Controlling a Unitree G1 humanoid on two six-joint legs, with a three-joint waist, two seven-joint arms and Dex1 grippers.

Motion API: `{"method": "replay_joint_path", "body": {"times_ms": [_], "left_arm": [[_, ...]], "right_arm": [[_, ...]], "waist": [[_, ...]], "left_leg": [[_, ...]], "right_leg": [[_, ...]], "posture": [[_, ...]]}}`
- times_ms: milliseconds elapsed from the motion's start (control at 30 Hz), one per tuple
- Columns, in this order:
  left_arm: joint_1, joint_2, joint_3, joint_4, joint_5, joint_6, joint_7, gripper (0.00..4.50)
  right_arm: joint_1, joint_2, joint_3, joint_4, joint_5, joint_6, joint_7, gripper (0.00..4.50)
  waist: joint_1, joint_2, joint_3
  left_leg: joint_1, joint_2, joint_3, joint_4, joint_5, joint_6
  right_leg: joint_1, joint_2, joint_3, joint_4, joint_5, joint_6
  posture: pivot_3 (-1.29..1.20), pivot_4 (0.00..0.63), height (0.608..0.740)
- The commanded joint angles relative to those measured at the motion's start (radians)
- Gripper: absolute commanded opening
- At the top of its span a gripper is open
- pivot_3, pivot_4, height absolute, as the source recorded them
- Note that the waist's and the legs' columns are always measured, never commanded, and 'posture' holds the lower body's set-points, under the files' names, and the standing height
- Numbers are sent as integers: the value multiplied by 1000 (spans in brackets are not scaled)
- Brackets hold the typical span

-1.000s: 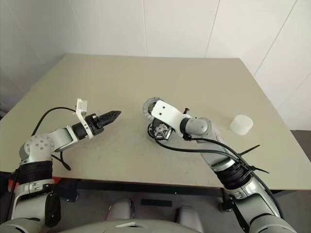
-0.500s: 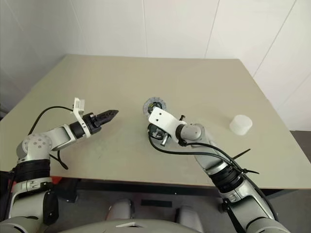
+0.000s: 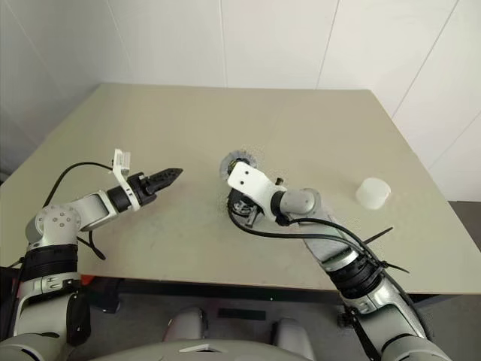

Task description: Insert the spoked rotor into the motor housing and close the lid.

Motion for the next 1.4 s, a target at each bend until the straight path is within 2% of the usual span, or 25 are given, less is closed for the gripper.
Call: {"method": "replay_joint_path", "body": {"times_ms": [33,533,800,1000,1133,1400], "left_arm": [[-17,20,13,-15,-1,-5,-11,2299],[-8,-7,-2,-16,10,-22,-16,2299],[-8,-10,0,-17,15,-16,-19,2299],[1,-7,5,-27,11,-8,-14,2299],[3,-6,9,-30,10,-10,-10,2299],[-8,-15,-2,-11,21,-24,-17,2299]], "right_arm": [[11,-1,-5,85,-12,-47,-42,22],[-83,-88,-54,14,-2,-67,-38,22],[-110,-72,-61,58,0,-79,-65,22],[-82,-39,-57,119,18,-78,-74,22],[-20,-45,0,172,-26,-119,-90,22],[-99,-60,-100,84,-2,-171,-83,22]], "waist": [[0,0,0],[2,0,0],[2,0,0],[1,0,0],[1,-1,-1],[1,-1,0]], "left_leg": [[0,0,0,0,0,0],[2,-1,0,0,0,1],[-3,0,0,-2,1,-1],[-3,0,0,-2,1,-1],[-1,0,0,-2,1,-1],[2,0,0,-2,0,0]], "right_leg": [[0,0,0,0,0,0],[1,-1,0,1,0,0],[-4,0,0,-1,0,0],[-4,0,0,-1,0,0],[-1,0,-1,-1,0,0],[1,0,0,0,0,0]], "posture": [[0,0,740],[0,0,740],[0,0,740],[0,0,740],[0,0,740],[0,0,740]]}}
